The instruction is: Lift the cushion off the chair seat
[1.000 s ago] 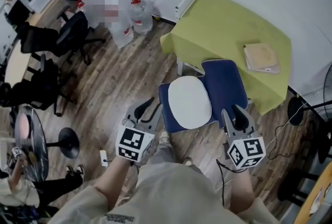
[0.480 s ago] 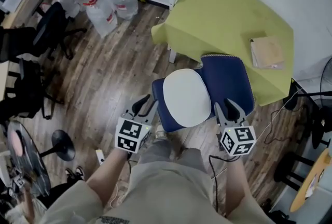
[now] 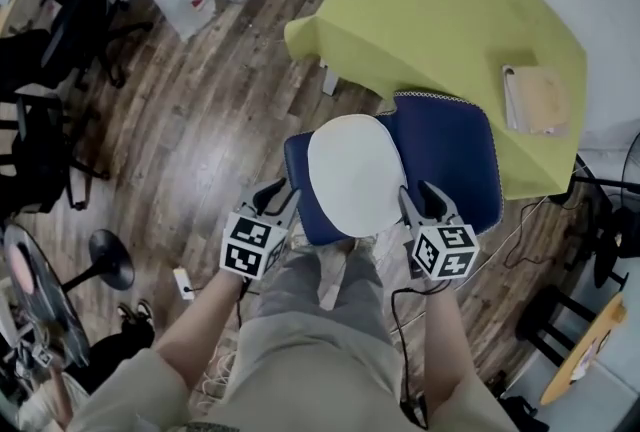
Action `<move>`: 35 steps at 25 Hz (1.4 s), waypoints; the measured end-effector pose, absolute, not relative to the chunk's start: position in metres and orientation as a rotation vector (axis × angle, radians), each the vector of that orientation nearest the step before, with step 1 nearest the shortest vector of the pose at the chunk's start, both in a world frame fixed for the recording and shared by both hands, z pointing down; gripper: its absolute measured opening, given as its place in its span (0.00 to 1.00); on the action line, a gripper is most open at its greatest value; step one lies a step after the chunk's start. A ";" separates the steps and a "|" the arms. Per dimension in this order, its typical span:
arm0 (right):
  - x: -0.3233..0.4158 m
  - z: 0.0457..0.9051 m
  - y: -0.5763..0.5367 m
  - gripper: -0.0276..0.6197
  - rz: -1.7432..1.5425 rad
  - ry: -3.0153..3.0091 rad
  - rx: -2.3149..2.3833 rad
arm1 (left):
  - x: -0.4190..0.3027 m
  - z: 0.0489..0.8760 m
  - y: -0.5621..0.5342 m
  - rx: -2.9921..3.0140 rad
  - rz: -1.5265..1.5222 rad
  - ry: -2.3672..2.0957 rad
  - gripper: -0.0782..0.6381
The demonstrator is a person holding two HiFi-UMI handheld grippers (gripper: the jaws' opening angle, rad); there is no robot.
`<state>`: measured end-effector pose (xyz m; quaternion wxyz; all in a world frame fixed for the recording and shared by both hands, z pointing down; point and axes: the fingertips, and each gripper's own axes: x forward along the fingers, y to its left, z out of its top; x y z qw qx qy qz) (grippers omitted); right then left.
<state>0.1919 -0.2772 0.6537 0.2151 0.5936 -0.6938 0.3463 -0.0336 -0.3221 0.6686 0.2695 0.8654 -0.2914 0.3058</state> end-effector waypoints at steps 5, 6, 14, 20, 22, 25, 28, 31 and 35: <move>0.204 0.714 -0.284 0.32 0.981 -1.858 1.582 | -0.026 0.718 -0.321 2.248 0.818 -0.778 0.26; 0.206 0.726 -0.285 0.32 0.982 -1.844 1.573 | -0.025 0.728 -0.320 2.235 0.817 -0.779 0.26; 0.229 0.820 -0.285 0.35 1.023 -1.754 1.516 | -0.012 0.816 -0.306 2.066 0.800 -0.834 0.27; 0.236 0.883 -0.292 0.37 0.996 -1.719 1.453 | 0.000 0.880 -0.297 1.996 0.840 -0.830 0.30; 0.242 0.901 -0.294 0.38 0.990 -1.701 1.439 | 0.003 0.899 -0.295 1.969 0.858 -0.825 0.31; 0.251 0.926 -0.292 0.39 1.048 -1.661 1.463 | 0.008 0.924 -0.290 1.912 0.862 -0.802 0.32; 0.255 0.952 -0.286 0.41 1.116 -1.629 1.468 | 0.005 0.953 -0.286 1.841 0.889 -0.830 0.35; 0.256 0.963 -0.286 0.41 1.080 -1.623 1.456 | 0.003 0.975 -0.285 1.790 0.911 -0.881 0.38; 0.252 0.977 -0.286 0.47 1.082 -1.591 1.464 | 0.003 0.996 -0.281 1.723 0.902 -0.896 0.40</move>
